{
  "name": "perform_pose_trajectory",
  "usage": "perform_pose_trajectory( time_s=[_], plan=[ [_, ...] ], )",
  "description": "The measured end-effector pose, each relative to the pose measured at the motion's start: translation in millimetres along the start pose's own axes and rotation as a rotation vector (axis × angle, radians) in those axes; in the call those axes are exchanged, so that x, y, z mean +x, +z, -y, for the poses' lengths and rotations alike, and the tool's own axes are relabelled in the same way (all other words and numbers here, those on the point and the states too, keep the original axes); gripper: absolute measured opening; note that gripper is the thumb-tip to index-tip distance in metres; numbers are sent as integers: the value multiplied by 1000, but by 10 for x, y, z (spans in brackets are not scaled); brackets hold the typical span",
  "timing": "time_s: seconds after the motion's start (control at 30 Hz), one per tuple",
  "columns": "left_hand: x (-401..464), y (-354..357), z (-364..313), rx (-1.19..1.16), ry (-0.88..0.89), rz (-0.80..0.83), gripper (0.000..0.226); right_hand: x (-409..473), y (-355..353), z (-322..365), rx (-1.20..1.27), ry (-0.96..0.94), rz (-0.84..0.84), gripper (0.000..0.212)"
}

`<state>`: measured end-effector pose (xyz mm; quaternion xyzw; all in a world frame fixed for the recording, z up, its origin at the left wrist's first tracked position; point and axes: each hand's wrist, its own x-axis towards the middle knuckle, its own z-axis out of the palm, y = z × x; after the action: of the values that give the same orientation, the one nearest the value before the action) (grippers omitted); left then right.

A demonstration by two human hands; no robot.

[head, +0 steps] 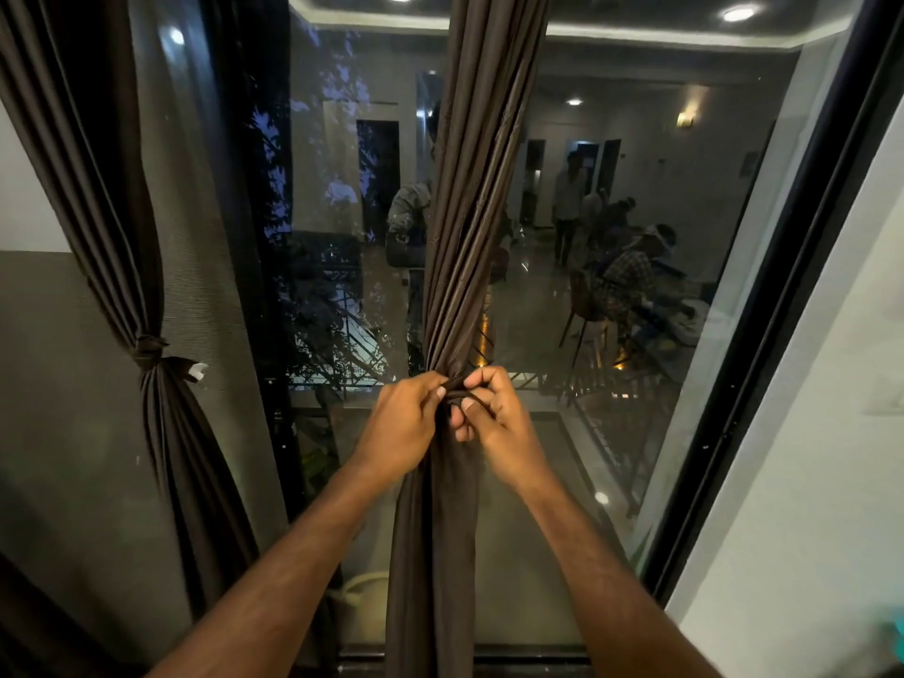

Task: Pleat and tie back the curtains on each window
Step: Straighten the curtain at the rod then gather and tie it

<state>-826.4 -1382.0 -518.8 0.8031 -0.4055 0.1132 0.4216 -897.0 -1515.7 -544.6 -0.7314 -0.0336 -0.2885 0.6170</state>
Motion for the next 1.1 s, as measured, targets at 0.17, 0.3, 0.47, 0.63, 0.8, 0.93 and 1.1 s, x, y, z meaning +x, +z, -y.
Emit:
perform_pose_trajectory(
  time_s=[0.17, 0.3, 0.47, 0.63, 0.8, 0.93, 1.1],
  plan=[
    [-22, 34, -8, 44, 169, 65, 20, 119, -112, 304, -290, -239, -89, 24],
    [-26, 74, -14, 53, 197, 14, 19, 157, -64, 367, -350, -310, -141, 25],
    [-84, 46, 23, 8, 140, -57, 30, 16, -61, 349, -313, -330, -106, 45],
    [-100, 18, -21, 11, 59, -82, 29, -6, -70, 149, -542, -397, -74, 49],
    [-75, 65, -18, 58, 51, -122, 31, -37, -28, 49, -740, -492, -152, 43],
    [-57, 63, -77, 122, 109, -138, 28, 24, -28, 26, -899, -596, -236, 32],
    [-57, 60, -141, 201, 95, -162, 26, 42, 39, -16, -942, -656, -298, 25]
  ],
)
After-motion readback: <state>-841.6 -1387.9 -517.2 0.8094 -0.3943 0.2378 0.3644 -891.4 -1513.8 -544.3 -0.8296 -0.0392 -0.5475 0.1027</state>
